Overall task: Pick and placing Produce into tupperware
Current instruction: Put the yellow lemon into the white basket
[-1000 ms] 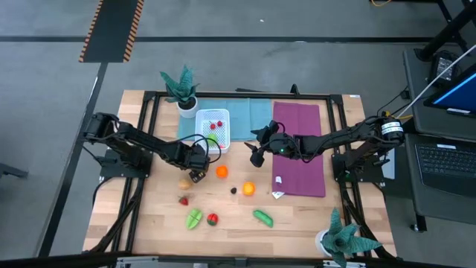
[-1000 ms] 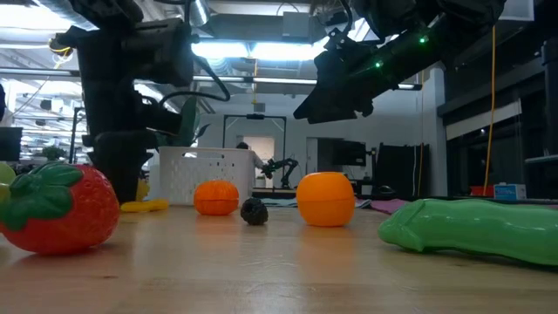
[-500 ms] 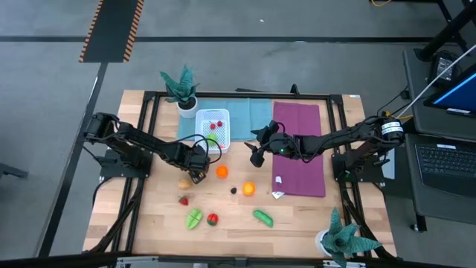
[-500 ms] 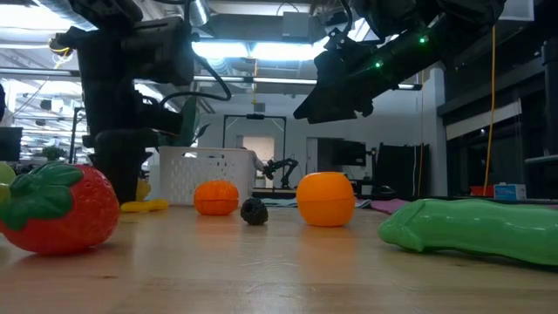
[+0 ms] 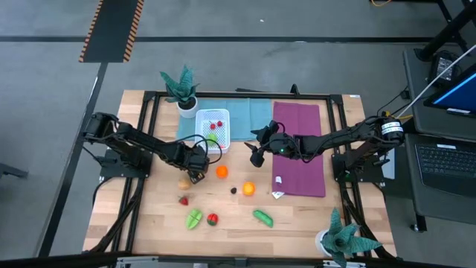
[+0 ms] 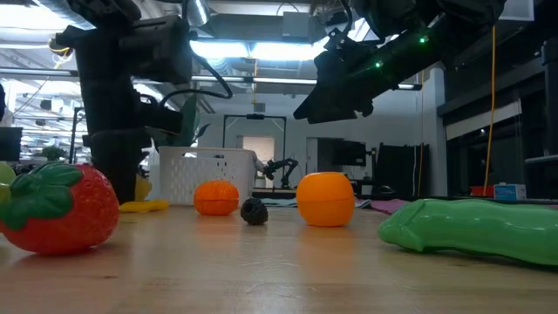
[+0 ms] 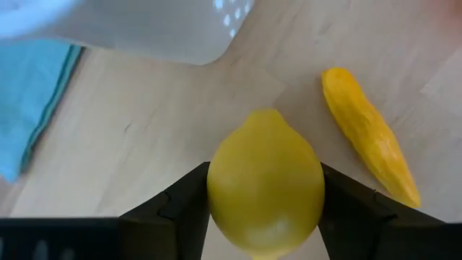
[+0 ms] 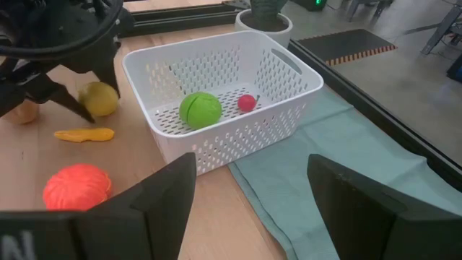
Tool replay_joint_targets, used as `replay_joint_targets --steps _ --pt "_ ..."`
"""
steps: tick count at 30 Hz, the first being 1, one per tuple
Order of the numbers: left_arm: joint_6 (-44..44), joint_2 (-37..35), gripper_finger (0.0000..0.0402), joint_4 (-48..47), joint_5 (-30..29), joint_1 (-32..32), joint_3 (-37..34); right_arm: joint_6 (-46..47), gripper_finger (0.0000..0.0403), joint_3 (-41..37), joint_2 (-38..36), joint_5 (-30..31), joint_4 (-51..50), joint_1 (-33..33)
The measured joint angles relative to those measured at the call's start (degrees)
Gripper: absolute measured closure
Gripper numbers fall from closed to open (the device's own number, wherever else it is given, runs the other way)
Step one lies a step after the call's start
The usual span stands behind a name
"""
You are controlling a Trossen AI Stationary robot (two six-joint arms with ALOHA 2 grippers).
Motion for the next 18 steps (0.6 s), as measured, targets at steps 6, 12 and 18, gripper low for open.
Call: replay_joint_targets --steps 6,12,18 --pt "1.83 -6.96 0.0206 -1.25 -2.85 0.06 -0.09 0.01 0.0136 0.0 0.0 -0.06 -0.02 0.13" --pt "4.58 -17.68 0.0199 -2.24 -6.12 -0.48 -0.07 -0.01 0.0136 0.0 0.0 -0.73 -0.25 0.13" --pt "7.93 -27.51 0.0205 -1.86 -11.7 -2.59 -0.09 0.01 0.0136 0.0 0.0 -1.46 -0.23 0.13"
